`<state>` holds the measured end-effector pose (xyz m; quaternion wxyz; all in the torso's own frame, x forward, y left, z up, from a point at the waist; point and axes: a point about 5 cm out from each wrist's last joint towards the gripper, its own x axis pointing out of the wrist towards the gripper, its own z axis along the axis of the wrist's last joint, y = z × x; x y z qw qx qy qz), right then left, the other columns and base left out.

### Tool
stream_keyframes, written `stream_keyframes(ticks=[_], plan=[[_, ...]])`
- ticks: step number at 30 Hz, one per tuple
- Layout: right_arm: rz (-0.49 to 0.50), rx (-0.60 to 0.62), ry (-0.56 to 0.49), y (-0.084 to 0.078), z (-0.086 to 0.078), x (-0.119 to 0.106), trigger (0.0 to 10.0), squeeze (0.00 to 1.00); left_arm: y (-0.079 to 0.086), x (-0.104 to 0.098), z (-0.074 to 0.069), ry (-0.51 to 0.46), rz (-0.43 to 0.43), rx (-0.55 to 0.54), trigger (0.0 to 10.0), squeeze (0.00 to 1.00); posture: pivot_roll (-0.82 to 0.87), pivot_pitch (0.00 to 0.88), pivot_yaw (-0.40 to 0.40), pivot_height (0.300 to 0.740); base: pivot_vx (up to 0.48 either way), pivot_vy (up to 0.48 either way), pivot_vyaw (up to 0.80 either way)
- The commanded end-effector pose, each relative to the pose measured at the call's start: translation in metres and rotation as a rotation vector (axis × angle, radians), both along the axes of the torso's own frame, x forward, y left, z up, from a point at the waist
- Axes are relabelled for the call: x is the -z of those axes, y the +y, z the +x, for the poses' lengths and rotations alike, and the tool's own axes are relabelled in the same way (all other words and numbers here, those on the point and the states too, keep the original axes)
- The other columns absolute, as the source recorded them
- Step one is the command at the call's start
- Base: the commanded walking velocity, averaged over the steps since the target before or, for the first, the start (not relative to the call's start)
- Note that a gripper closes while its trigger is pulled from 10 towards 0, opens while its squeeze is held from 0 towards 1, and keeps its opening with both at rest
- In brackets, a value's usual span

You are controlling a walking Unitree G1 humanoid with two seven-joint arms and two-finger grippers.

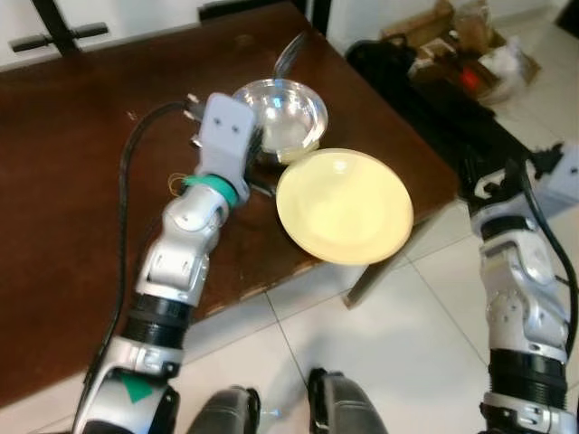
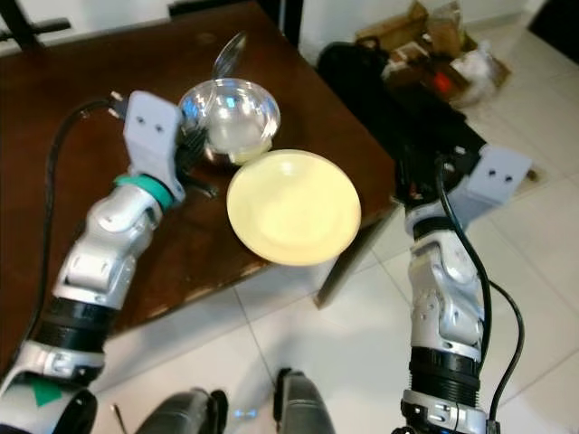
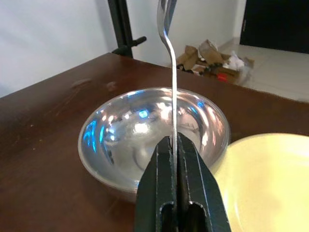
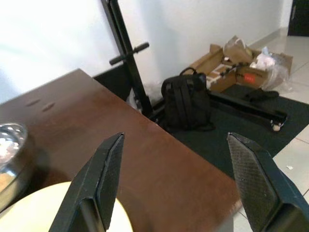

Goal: Setting the table

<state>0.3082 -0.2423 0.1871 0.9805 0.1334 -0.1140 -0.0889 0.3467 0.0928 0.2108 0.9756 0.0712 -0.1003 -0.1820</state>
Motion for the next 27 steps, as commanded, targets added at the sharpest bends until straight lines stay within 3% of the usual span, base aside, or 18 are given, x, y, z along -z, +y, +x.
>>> stream_keyframes(ticks=[1, 14, 20, 27], plan=[[0.007, 0.005, 0.017, -0.001, -0.001, 0.005, 10.0, 0.00, 0.003, 0.001, -0.001, -0.003, 0.005, -0.010, 10.0, 0.00, 0.11, 0.098, 0.022, 0.740, 0.000, 0.000, 0.00], [0.003, 0.003, 0.016, -0.001, -0.001, 0.005, 10.0, 0.00, 0.007, -0.003, -0.012, 0.015, -0.036, 0.028, 10.0, 0.00, 0.11, 0.094, 0.023, 0.740, 0.000, 0.000, 0.00], [0.001, -0.005, 0.015, 0.002, 0.000, 0.005, 10.0, 0.00, 0.018, -0.001, -0.008, 0.100, -0.063, -0.056, 10.0, 0.00, 0.12, 0.089, 0.024, 0.740, 0.000, 0.000, 0.00], [-0.018, -0.014, 0.014, 0.004, 0.000, 0.005, 10.0, 0.00, 0.032, 0.006, -0.002, 0.176, 0.022, -0.169, 10.0, 0.00, 0.12, 0.094, 0.028, 0.740, 0.000, 0.000, 0.00]])
